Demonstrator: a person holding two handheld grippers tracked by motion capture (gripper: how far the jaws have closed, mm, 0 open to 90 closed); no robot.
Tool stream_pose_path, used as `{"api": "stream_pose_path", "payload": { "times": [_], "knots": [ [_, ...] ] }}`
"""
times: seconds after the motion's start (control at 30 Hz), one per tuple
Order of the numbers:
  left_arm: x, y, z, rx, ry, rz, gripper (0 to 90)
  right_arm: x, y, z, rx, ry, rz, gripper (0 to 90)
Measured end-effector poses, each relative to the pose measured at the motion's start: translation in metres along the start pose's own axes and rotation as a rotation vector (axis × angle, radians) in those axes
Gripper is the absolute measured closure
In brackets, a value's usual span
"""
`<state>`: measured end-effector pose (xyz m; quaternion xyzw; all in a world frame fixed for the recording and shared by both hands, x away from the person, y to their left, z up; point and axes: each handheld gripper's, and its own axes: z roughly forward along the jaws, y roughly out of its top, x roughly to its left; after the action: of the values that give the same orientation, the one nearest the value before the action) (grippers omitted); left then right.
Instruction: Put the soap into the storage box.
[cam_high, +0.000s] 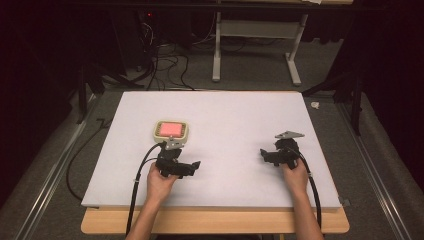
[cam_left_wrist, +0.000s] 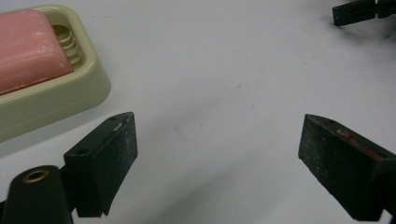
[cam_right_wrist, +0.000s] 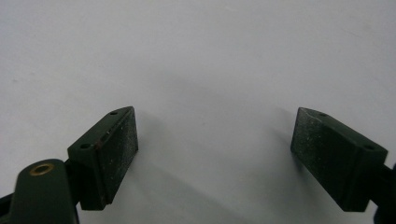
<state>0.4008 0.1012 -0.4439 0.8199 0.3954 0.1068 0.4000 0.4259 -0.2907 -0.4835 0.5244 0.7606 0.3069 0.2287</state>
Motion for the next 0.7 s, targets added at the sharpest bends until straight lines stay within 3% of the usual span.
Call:
{"api": "stream_pose_path", "payload": {
  "times": [0.7],
  "knots": [
    [0.005, -0.002, 0.018, 0.034, 0.028, -0.008, 13.1, 0.000, 0.000, 0.000, 0.000, 0.000, 0.001, 15.5]
  ]
}}
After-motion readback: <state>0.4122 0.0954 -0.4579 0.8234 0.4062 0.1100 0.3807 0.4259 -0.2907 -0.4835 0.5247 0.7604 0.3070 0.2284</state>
